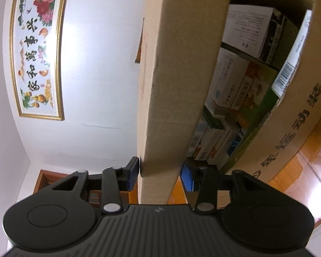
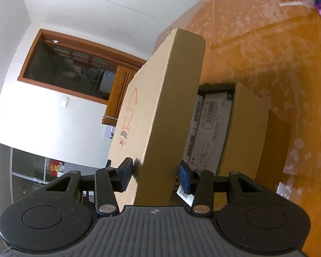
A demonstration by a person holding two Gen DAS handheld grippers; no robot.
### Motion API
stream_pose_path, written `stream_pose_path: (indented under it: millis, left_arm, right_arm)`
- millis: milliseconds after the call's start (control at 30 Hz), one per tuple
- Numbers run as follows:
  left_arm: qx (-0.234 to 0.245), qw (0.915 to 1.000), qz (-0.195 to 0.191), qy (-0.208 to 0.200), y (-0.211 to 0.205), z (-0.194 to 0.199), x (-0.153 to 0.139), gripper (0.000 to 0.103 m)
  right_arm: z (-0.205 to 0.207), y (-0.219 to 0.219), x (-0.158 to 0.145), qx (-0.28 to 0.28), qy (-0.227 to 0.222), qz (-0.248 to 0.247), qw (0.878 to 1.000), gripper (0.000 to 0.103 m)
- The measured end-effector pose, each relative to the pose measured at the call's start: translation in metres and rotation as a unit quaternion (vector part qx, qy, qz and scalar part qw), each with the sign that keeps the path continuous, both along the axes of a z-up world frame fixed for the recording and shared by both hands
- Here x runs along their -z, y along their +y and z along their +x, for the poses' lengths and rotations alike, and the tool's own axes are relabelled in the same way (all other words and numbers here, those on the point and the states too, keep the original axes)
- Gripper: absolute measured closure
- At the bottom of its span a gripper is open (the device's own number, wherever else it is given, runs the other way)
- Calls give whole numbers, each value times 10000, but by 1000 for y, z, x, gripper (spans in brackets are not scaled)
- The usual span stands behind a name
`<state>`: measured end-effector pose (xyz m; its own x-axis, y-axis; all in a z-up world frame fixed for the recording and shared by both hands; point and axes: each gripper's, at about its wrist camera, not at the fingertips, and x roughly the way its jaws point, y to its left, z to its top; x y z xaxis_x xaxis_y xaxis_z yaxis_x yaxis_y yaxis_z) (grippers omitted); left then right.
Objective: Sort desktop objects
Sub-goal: 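Carry the flat brown box with both grippers over the medicine-filled box, then lower the upright flat brown box onto the cardboard box with both grippers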
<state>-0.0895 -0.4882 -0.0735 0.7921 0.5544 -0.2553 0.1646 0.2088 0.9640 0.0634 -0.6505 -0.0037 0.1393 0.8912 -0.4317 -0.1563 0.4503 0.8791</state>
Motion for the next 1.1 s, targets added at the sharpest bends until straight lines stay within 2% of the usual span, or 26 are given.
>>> stream_pose_path:
  millis: [433,1100]
  left_arm:
    - [-32,9994,208,261,-2,-3,13,59]
    - [-35,9990,255,359,1,-1,18,59]
  right_arm:
    - [1,-4,52,165,890,400,9951,51]
    - [8,-2,56,109,1039,361,9939,50]
